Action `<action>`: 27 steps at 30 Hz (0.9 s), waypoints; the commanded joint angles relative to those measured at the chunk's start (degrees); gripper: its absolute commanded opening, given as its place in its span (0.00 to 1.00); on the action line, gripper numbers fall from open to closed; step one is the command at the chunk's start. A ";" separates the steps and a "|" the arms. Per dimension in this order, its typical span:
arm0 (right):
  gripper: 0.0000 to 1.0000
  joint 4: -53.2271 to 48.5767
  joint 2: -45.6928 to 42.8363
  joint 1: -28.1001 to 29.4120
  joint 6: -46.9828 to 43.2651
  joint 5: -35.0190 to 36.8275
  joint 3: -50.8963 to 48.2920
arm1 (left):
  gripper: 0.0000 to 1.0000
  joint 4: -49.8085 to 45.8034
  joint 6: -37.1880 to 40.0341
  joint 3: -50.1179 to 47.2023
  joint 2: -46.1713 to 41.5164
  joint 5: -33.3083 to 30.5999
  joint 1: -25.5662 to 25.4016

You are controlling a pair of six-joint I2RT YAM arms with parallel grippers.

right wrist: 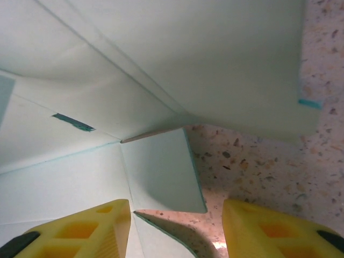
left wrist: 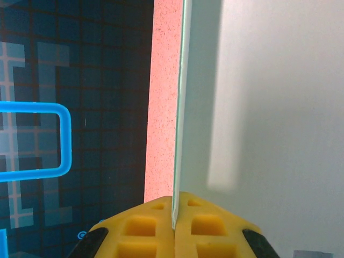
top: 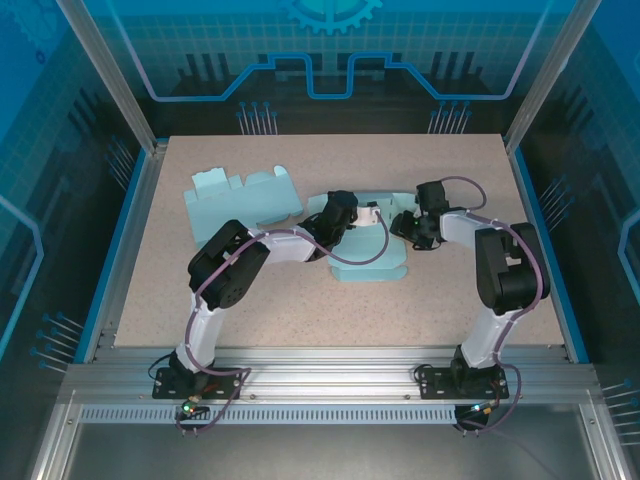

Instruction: Fold the paper box

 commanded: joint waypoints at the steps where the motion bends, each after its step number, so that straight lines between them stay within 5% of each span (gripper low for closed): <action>1: 0.49 1.68 0.45 1.26 -0.42 0.14 1.40 | 0.01 -0.36 -0.86 -0.93 -1.84 0.13 0.44; 10: 0.38 11.50 -0.65 1.67 -1.88 -5.47 -0.52 | 0.01 -0.48 -1.12 -1.10 -2.03 0.32 0.41; 18: 0.28 11.14 -5.77 3.81 -2.54 -3.96 -1.60 | 0.01 -0.71 -1.20 -0.80 -1.85 0.22 0.50; 27: 0.25 12.09 -1.90 5.03 -0.68 -4.36 -1.62 | 0.01 -0.45 -1.19 -1.03 -2.03 0.34 0.46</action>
